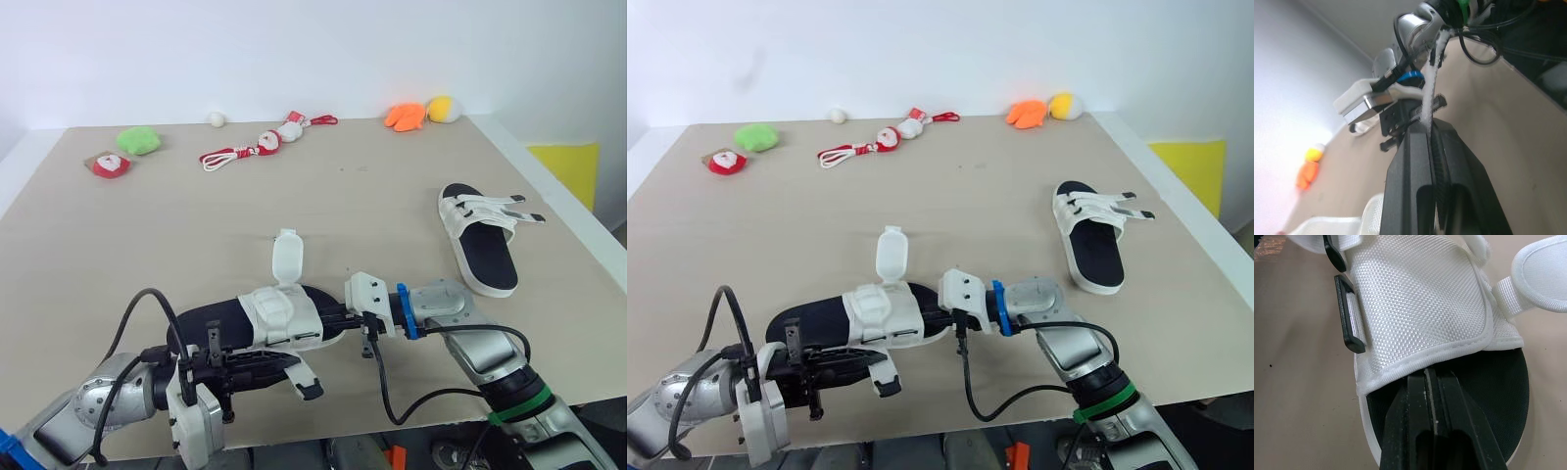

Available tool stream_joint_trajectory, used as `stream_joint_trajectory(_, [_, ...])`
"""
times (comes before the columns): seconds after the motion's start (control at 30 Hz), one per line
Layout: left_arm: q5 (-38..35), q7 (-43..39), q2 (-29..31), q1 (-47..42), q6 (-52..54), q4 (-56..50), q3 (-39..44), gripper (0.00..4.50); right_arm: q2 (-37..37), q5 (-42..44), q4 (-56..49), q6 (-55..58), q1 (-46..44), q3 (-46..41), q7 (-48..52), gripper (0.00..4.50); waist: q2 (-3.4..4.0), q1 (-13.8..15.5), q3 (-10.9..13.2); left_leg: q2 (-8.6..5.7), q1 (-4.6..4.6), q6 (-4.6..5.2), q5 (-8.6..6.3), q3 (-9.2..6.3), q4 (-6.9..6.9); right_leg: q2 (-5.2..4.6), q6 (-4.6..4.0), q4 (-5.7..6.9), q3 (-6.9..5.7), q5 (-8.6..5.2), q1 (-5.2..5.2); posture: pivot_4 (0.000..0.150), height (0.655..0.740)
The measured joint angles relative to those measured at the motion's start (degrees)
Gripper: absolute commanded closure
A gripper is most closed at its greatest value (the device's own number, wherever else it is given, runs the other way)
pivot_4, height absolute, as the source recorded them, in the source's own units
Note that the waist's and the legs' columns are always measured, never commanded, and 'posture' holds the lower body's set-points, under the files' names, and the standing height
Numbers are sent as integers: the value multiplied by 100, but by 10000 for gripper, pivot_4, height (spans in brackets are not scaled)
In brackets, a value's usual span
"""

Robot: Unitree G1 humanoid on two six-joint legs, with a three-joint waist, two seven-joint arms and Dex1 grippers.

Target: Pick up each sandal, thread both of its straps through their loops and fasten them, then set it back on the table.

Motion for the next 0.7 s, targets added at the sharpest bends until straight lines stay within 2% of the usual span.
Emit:
stream_joint_trajectory(0.13, [-1227,-92,-15,140,1326,-596,131,44383,-3,-4,3,-3,2,-3,-5,45000,-1,2,0,1,0,0,0,-1,2,0,0,0,0,0,0,1500,7400])
stream_joint_trajectory(0.3, [-3607,162,-9,-234,3562,-1399,363,44383,-4,-4,-2,-4,5,-2,-3,45000,0,2,1,0,0,0,0,-1,3,2,2,0,0,-1,-1,1500,7400])
stream_joint_trajectory(0.37, [-4345,251,-8,-256,4113,-1467,497,44383,-4,-4,-5,-10,5,0,4,45000,0,1,1,0,0,2,-2,-1,3,3,2,0,0,-2,-1,1500,7400])
stream_joint_trajectory(0.4, [-5086,264,18,-238,4587,-1486,635,44383,-4,-4,-5,-12,2,2,11,45000,-1,0,1,0,-1,3,-2,-3,3,5,3,0,0,-4,-1,1500,7400])
stream_joint_trajectory(0.5, [-6429,279,85,-219,5374,-1451,1030,44383,-4,-4,-4,-12,1,1,11,45000,-1,1,1,0,-1,3,-3,-5,3,6,3,0,0,-4,-1,1500,7400])
stream_joint_trajectory(0.7, [-7820,842,-341,-601,6496,-902,1606,44383,-3,-5,-1,-13,0,1,7,45000,-2,-1,3,-4,-4,2,-3,-8,8,7,2,0,1,-4,-1,1500,7400])
